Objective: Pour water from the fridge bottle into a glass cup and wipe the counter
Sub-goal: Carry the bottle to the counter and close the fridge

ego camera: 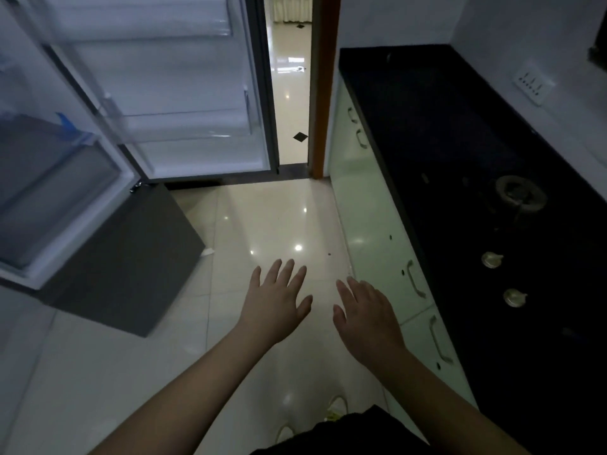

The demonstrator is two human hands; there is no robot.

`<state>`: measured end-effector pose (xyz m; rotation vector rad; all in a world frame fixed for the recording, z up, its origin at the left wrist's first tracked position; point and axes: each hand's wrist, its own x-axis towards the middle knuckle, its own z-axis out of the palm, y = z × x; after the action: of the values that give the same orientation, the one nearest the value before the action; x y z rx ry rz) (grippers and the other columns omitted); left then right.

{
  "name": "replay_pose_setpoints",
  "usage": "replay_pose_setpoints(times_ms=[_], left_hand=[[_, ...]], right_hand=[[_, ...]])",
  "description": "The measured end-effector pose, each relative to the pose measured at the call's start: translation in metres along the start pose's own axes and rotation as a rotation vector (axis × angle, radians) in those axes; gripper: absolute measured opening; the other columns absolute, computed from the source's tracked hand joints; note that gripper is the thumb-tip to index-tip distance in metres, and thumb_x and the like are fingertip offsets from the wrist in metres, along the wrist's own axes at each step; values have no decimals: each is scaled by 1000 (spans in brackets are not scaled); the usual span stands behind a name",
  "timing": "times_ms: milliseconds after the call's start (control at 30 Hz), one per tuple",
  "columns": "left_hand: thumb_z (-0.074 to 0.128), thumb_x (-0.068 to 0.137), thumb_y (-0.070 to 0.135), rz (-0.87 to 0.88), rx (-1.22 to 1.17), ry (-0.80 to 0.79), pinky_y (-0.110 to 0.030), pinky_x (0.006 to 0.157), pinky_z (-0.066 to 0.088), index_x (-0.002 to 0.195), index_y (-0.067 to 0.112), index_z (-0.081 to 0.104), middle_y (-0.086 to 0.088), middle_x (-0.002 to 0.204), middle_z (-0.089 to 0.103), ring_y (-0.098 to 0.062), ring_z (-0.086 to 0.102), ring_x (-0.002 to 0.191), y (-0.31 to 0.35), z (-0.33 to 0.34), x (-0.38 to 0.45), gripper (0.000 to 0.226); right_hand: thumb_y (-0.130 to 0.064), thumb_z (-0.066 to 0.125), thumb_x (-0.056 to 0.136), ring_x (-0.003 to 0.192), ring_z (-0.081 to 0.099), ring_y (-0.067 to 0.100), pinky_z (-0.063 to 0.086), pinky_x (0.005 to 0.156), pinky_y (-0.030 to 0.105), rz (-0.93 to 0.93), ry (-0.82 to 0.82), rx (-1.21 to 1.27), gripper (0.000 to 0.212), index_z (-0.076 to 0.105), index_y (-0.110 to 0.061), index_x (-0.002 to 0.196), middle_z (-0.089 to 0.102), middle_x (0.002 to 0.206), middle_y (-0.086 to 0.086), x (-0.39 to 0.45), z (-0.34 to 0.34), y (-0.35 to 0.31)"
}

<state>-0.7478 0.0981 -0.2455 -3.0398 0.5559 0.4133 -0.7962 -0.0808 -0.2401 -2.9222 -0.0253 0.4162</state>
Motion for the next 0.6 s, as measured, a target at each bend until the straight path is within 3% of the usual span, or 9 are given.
replay_pose_setpoints(times_ms=[67,167,267,367,600], left_hand=[[-1,91,63,-42,5,-13,-51,120,5,157,27,5,-1,165,6,-23,4,152,-1,-7,13,76],[-11,81,63,-85,15,0,-50,120,6,157,27,6,-1,165,8,-23,5,152,-6,-19,28,85],[-2,90,62,-124,10,23,-49,121,5,157,27,5,-1,165,6,-22,3,152,-15,-26,42,75],[-10,82,62,-144,-18,55,-49,120,7,157,26,10,-2,165,11,-23,7,152,-27,-32,53,85],[-1,94,63,-211,-45,66,-49,122,7,157,29,2,-1,165,2,-23,0,152,-82,-40,106,71]], right_hand=[[-43,22,103,149,12,22,10,120,38,-39,19,15,56,14,-23,155,15,162,3,19,-9,4],[-43,23,103,149,12,22,10,120,37,-101,15,12,56,14,-22,155,14,162,3,45,-20,6],[-42,24,103,149,13,22,11,120,37,-160,21,-5,56,15,-22,155,15,162,3,71,-29,2],[-43,25,103,148,14,23,12,120,38,-193,23,-7,56,15,-23,154,16,162,3,97,-33,-8],[-42,27,103,149,13,24,12,120,40,-231,40,-25,57,15,-23,155,15,162,3,176,-40,-43]])
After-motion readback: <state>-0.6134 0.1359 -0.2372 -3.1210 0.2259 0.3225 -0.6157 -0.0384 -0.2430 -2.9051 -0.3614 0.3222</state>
